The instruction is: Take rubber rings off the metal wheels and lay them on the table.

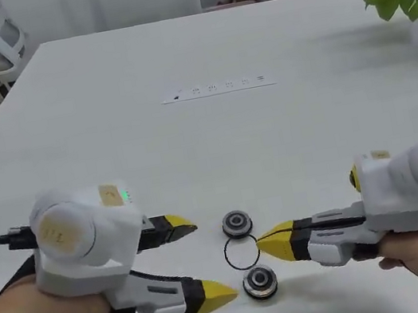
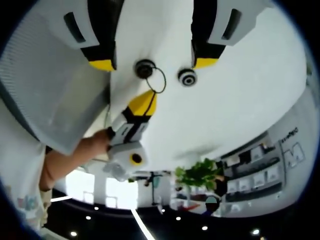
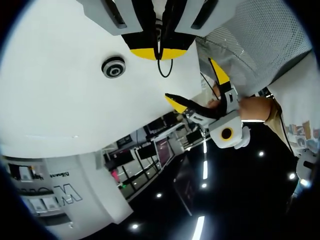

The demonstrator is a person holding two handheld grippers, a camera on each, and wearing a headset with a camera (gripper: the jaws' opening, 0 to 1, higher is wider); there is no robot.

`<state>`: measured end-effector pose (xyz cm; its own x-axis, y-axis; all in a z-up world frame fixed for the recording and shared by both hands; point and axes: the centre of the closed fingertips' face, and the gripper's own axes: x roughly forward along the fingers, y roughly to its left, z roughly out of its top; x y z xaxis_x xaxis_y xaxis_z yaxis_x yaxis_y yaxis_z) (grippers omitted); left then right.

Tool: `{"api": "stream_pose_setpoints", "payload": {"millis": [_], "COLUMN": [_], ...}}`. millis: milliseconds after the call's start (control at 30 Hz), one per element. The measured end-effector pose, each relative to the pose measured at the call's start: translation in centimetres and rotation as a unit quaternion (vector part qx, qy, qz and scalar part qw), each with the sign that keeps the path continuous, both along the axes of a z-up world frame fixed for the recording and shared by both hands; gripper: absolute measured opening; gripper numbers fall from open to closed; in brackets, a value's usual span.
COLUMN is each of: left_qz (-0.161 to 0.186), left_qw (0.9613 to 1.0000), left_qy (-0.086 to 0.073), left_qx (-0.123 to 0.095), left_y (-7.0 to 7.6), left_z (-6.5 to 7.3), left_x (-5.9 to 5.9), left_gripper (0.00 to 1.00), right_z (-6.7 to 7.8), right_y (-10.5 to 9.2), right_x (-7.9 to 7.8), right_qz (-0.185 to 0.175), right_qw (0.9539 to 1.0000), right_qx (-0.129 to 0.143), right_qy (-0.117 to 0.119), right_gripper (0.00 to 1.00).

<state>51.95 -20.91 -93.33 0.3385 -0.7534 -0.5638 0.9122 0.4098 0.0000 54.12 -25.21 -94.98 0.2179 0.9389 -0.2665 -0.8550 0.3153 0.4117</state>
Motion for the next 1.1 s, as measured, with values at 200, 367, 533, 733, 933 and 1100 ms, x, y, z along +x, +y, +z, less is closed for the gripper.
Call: {"api": "stream_pose_setpoints", "payload": {"millis": [200, 367, 533, 733, 933, 1100], "left_qz": [0.016, 0.023, 0.035, 0.045, 0.046, 0.047], "left_qw": [0.9999, 0.9997, 0.9994, 0.9990, 0.9989, 0.9988], "left_qy": [-0.001, 0.000, -0.002, -0.003, -0.003, -0.003], "left_qx": [-0.005, -0.001, -0.001, 0.003, 0.012, 0.013], "left_y": [1.1, 1.9, 2.7, 3.5, 4.0, 4.1], "left_z": [0.2, 0.2, 0.3, 0.3, 0.0, 0.1], "left_x": [0.1, -0.1, -0.1, -0.2, -0.5, -0.6], "left_gripper": [0.72, 0.74, 0.78, 0.81, 0.82, 0.82], "right_z": [-0.1, -0.2, -0.2, -1.0, -2.1, -2.4], "right_y": [0.4, 0.8, 1.7, 2.4, 3.4, 4.4], "right_x": [0.7, 1.2, 1.3, 1.7, 1.2, 0.9], "right_qz": [0.008, 0.017, 0.028, 0.032, 0.048, 0.059], "right_qw": [0.9999, 0.9997, 0.9993, 0.9990, 0.9976, 0.9966], "right_qx": [-0.008, -0.018, -0.023, -0.032, -0.050, -0.057], "right_qy": [-0.005, -0.009, -0.013, -0.006, 0.003, 0.007], "right_gripper": [0.00, 0.00, 0.00, 0.00, 0.00, 0.00]}}
